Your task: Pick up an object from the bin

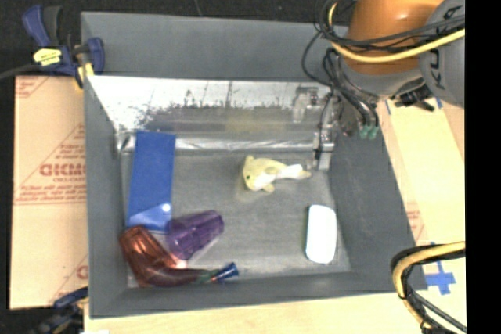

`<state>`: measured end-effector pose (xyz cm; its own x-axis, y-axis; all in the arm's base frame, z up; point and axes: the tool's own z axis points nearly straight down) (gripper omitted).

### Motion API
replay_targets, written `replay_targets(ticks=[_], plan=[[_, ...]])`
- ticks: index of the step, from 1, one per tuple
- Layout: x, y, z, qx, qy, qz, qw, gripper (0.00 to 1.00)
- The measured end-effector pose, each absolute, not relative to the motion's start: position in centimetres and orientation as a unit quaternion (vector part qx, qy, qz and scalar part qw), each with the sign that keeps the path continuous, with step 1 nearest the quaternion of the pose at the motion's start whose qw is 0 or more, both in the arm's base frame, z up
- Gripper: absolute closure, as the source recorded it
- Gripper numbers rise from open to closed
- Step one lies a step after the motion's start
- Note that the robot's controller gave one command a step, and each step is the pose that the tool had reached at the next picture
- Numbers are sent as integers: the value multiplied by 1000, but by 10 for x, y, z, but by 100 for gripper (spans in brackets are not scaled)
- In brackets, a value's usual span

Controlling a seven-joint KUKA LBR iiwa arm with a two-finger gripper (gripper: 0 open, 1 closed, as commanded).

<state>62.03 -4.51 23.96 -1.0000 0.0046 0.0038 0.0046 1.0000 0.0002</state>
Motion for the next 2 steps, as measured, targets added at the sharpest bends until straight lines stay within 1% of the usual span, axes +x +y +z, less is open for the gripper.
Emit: replay_targets(ticks=[1, 2], plan=[[622, -45, 245, -2, -1000, 0, -2, 0], [619, 23, 178, 7, -1000, 0, -5, 0]])
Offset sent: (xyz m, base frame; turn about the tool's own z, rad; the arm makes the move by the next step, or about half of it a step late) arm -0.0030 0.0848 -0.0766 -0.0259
